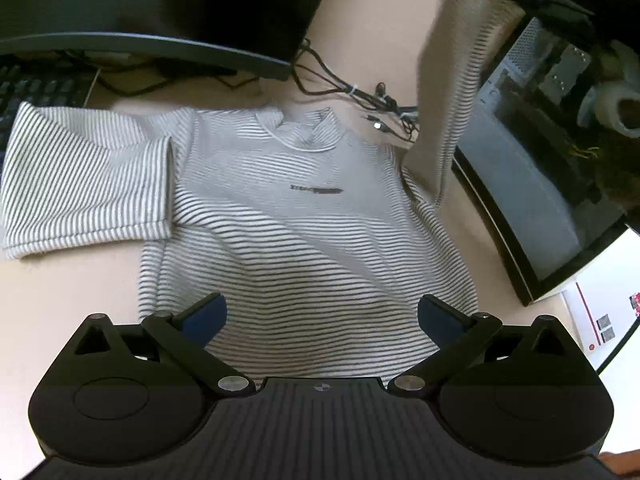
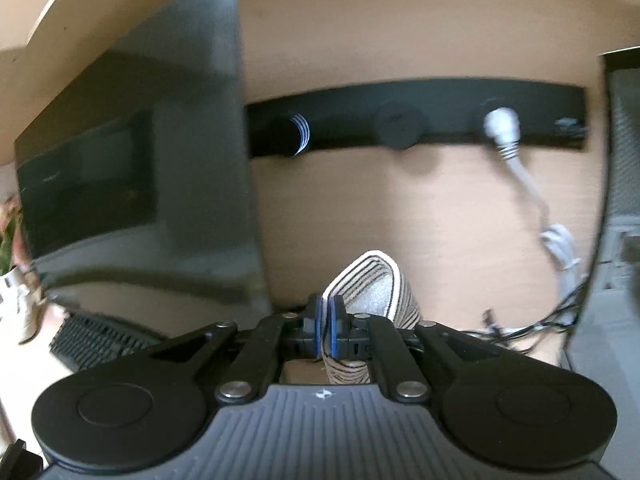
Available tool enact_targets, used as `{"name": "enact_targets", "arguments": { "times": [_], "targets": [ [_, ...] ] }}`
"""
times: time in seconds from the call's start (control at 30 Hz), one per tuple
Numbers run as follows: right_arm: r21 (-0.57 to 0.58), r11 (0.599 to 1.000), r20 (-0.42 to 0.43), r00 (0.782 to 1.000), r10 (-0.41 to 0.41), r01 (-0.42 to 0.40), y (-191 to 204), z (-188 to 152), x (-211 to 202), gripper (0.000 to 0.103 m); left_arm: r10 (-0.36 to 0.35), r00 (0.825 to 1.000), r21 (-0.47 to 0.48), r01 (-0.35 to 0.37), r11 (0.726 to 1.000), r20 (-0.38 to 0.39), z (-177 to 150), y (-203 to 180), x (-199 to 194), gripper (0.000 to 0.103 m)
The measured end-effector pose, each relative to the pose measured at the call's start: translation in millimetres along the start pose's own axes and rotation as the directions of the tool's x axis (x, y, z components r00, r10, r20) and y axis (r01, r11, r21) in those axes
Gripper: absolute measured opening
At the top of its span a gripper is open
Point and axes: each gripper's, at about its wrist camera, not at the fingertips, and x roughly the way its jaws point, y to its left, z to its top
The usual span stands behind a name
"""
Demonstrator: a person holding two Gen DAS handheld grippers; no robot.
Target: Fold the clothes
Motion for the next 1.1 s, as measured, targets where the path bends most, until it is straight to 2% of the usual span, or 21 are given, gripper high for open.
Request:
{"name": "enact_targets", "arguments": {
  "times": [0.17,0.27,0.33,0.47,0.57,0.63,0.73,0.8,0.87,0.93,0.97,1.0,1.03,1.1],
  "targets": [
    [-0.02,0.997,-0.031,0.997,0.074,-0.075,19.3,-6.4,14.9,0.008,0.021,1.0,-0.027,-0.021,0.999,-0.004,1.4,10.7,-0.9,0.103],
    [-0.009,0.995,-0.005,0.995,0.099,-0.099,16.4,-11.0,12.6,0.021,0.025,1.0,-0.037,-0.025,0.999,-0.007,3.6,14.4,1.2,0.103],
    [0.002,0.997,-0.009,0.997,0.079,-0.079,5.2,-17.0,11.9,0.028,0.026,1.0,-0.04,-0.027,0.999,-0.009,4.9,15.6,3.9,0.103],
    [0.054,0.998,-0.124,0.992,-0.007,0.013,-30.7,-55.0,14.7,0.028,0.042,0.999,-0.066,-0.041,0.997,0.013,9.7,20.8,9.0,0.103],
    [0.084,0.995,-0.253,0.967,-0.035,0.058,-52.7,-101.5,12.3,0.028,0.113,0.992,-0.064,-0.109,0.992,0.057,17.3,23.6,8.7,0.103],
    [0.105,0.992,-0.334,0.942,-0.026,0.064,-61.8,-132.4,9.1,0.028,0.184,0.98,-0.026,-0.183,0.983,0.08,21.9,23.1,9.4,0.103],
    [0.087,0.992,-0.447,0.893,-0.046,0.094,-69.5,-174.0,1.5,0.028,0.317,0.943,0.056,-0.323,0.945,0.101,28.4,21.8,13.5,0.103],
    [0.079,0.992,-0.447,0.893,-0.057,0.103,-73.9,-188.3,-10.2,0.025,0.378,0.919,0.061,-0.386,0.921,0.108,31.4,26.5,17.3,0.103],
    [0.074,0.991,-0.438,0.896,-0.072,0.115,-76.9,-192.3,-18.3,0.025,0.409,0.908,0.033,-0.414,0.91,0.095,32.2,35.3,20.2,0.102],
    [0.072,0.989,-0.421,0.903,-0.09,0.132,-78.3,-185.5,-22.4,0.025,0.432,0.898,0.01,-0.434,0.901,0.086,33.8,43.3,22.1,0.093],
    [0.035,0.991,-0.392,0.913,-0.108,0.133,-76.4,-181.9,-24.7,0.025,0.442,0.893,0.004,-0.443,0.896,0.085,35.1,46.2,22.0,0.089],
    [-0.003,0.99,-0.369,0.92,-0.131,0.14,-75.2,-176.9,-22.3,0.025,0.441,0.893,-0.004,-0.442,0.897,0.09,36.6,47.3,20.7,0.083],
    [-0.012,0.988,-0.354,0.923,-0.148,0.154,-76.5,-171.2,-18.9,0.025,0.422,0.901,-0.015,-0.422,0.906,0.1,39.4,46.2,19.4,0.081],
    [-0.028,0.983,-0.325,0.928,-0.182,0.183,-79.3,-159.9,-12.0,0.025,0.323,0.936,-0.029,-0.323,0.946,0.136,48.3,39.7,15.1,0.081]
  ]
}}
